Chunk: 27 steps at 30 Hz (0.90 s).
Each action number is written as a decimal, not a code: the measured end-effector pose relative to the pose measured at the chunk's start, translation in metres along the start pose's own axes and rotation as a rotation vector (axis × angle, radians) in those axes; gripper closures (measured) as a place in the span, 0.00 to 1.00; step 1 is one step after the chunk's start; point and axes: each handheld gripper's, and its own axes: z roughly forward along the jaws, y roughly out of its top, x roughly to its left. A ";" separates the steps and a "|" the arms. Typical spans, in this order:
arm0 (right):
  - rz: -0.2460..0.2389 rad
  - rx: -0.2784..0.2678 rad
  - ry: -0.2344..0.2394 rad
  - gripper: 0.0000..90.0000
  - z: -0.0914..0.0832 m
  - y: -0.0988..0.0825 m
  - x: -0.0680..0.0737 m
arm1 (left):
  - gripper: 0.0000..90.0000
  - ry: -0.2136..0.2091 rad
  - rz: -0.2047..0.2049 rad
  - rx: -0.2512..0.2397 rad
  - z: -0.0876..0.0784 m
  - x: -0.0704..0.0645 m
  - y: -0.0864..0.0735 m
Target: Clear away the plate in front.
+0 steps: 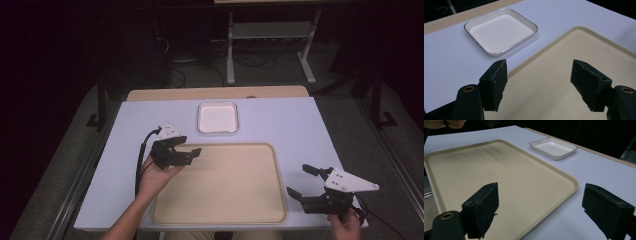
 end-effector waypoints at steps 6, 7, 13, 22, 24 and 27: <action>0.002 -0.005 0.000 0.14 -0.001 0.001 -0.001 | 0.33 0.011 -0.001 0.013 0.010 0.007 0.011; 0.006 -0.007 0.000 0.14 -0.001 0.001 -0.001 | 0.33 0.011 -0.007 0.014 0.012 0.008 0.013; 0.011 -0.024 -0.002 0.14 -0.003 0.003 -0.001 | 0.38 0.018 -0.027 0.043 0.023 0.016 0.024; 0.005 -0.027 0.003 0.14 -0.002 0.005 0.001 | 0.41 0.031 -0.062 0.062 0.039 0.030 0.045; 0.005 -0.028 0.003 0.14 -0.002 0.006 0.002 | 0.41 0.037 -0.066 0.073 0.043 0.033 0.048; 0.004 -0.030 0.003 0.14 -0.002 0.006 0.002 | 0.44 0.045 -0.079 0.083 0.052 0.039 0.052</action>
